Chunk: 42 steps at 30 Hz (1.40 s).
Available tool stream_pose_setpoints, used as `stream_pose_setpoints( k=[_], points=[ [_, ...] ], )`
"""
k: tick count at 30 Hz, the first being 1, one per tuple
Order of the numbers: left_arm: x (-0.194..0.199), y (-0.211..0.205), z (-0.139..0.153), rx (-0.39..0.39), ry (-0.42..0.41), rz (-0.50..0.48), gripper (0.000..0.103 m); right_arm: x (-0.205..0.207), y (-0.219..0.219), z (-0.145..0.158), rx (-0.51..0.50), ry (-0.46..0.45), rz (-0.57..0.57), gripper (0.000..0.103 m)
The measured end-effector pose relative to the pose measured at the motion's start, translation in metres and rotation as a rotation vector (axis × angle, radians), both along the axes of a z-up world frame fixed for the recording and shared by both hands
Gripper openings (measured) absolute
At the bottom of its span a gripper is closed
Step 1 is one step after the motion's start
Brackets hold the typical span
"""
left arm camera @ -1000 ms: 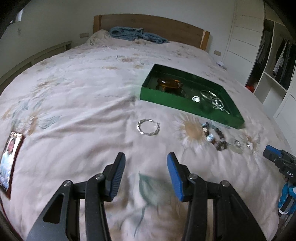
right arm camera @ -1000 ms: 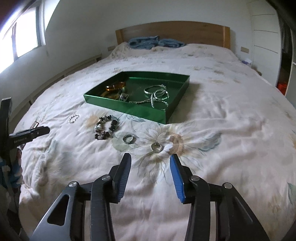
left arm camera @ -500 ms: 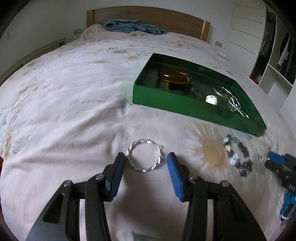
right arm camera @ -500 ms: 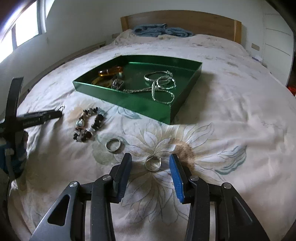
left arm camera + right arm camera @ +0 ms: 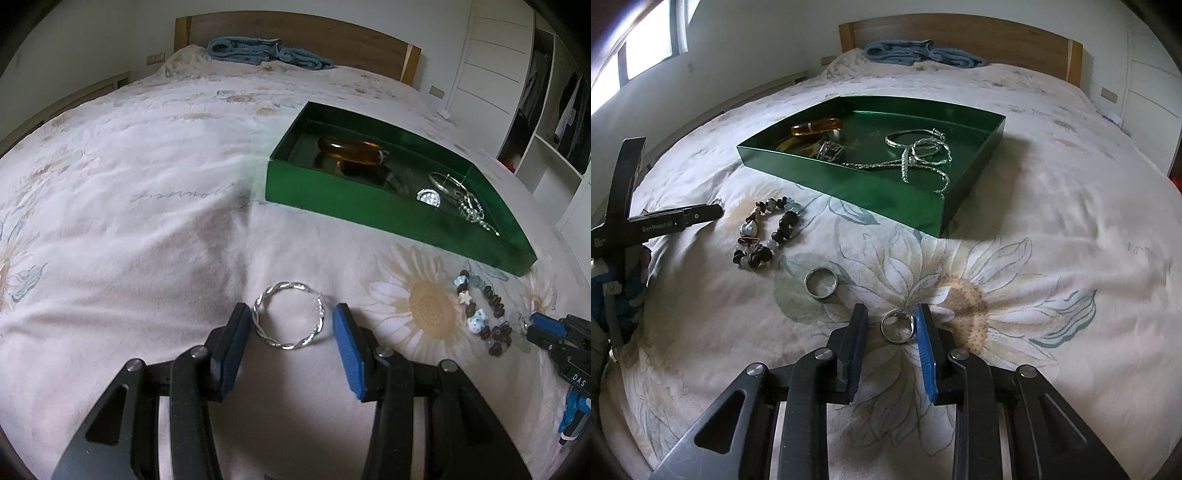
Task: Organize jewelry
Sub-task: 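Move the left tool to a second twisted silver hoop while the right tool approaches a small silver ring, then grasp the twisted silver hoop with the left tool while the right tool grasps the small silver ring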
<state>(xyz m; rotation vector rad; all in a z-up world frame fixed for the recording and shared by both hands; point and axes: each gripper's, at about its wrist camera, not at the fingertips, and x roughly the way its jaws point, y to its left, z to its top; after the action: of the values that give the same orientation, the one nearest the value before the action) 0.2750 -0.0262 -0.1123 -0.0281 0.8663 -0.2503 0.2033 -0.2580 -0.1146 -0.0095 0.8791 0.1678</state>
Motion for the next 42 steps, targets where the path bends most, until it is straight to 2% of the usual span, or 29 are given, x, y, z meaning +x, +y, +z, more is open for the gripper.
stream_pose_setpoints(
  k=[17, 29, 42],
  points=[
    [-0.004, 0.006, -0.002, -0.043, -0.013, 0.001, 0.037, 0.002, 0.009, -0.004, -0.057, -0.003, -0.023, 0.026],
    [-0.008, 0.007, 0.002, -0.038, -0.021, -0.011, 0.036, -0.002, 0.013, -0.002, -0.08, -0.016, -0.037, 0.019],
    [-0.021, 0.005, 0.009, -0.024, -0.021, -0.024, 0.036, -0.006, 0.013, 0.004, -0.076, -0.03, -0.055, 0.019]
  ],
)
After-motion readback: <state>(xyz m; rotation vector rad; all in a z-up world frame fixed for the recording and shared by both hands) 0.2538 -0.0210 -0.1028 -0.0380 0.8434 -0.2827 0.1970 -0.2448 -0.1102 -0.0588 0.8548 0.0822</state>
